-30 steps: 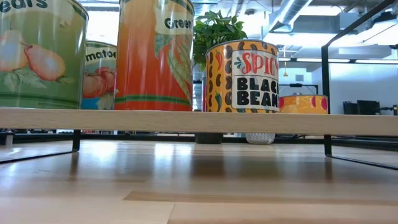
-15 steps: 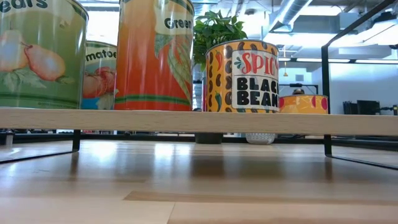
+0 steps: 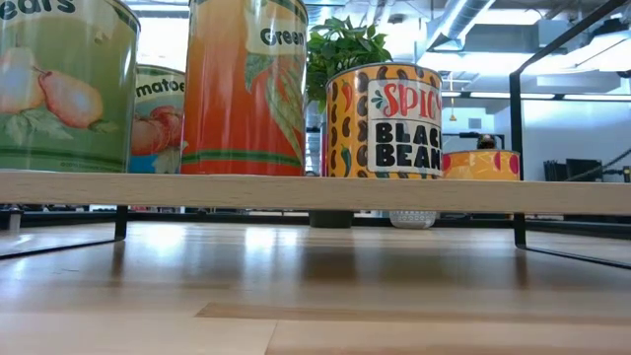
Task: Pick and place cans onto a shelf
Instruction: Adjust the canned goods on the shelf
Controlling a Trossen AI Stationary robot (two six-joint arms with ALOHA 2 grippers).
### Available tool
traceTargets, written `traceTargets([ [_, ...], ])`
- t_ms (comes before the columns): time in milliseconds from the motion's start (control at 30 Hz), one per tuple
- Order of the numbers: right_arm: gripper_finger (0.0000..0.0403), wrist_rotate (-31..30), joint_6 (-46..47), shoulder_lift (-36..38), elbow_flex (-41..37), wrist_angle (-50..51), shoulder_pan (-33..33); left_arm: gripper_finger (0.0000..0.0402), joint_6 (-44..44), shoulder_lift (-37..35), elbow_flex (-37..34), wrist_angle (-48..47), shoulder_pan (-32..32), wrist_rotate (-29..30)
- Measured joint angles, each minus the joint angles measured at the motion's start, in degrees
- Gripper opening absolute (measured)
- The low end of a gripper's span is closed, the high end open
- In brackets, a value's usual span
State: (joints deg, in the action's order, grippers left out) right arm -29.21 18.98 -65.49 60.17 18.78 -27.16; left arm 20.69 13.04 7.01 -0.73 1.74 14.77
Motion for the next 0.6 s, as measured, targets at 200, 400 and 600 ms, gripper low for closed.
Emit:
traceTargets([
  [200, 0.0002, 9.42, -2.7, -11.57, 14.53, 14.15, 0.67, 0.0, 0.04, -0.01, 0.0, 0.05, 0.0, 0.0],
  [400, 0.0002, 14.38, -2.26, -21.48, 19.73, 21.12, 1.88, 0.0, 0.09, -0.02, 0.0, 0.06, 0.0, 0.0],
  [600, 0.0002, 17.41, -0.34, -31.64, 23.89, 19.65, -0.81, 0.0, 0.12, 0.0, 0.0, -0.16, 0.0, 0.0],
])
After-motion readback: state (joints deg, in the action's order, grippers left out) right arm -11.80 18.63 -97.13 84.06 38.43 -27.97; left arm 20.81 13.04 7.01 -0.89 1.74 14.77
